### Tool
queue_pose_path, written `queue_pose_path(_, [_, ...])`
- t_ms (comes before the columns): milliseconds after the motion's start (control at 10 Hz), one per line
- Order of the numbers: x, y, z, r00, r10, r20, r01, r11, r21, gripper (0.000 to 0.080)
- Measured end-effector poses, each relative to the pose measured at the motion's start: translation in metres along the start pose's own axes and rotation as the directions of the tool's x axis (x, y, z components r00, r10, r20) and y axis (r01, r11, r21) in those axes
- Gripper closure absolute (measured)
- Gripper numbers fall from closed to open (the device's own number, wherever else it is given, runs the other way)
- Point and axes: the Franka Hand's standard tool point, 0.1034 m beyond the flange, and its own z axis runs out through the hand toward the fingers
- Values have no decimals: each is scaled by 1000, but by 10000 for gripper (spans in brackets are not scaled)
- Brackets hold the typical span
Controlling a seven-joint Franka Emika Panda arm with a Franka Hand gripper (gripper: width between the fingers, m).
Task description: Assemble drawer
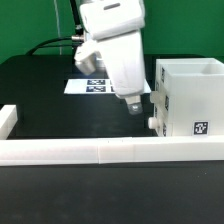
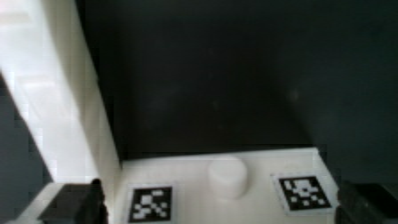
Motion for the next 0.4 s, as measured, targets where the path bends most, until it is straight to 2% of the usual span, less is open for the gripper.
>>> queue_pose_path(100, [-9,-5,-9,999,40,10,-40,999,-21,150])
queue_pose_path(200, [-16,-12,-15,996,87,17,-86,995,-52,150])
queue_pose_path(300, [-23,-19,-16,995,102,20,-101,993,-68,150])
queue_pose_path(400, [-21,-19,-14,995,98,19,-97,994,-58,150])
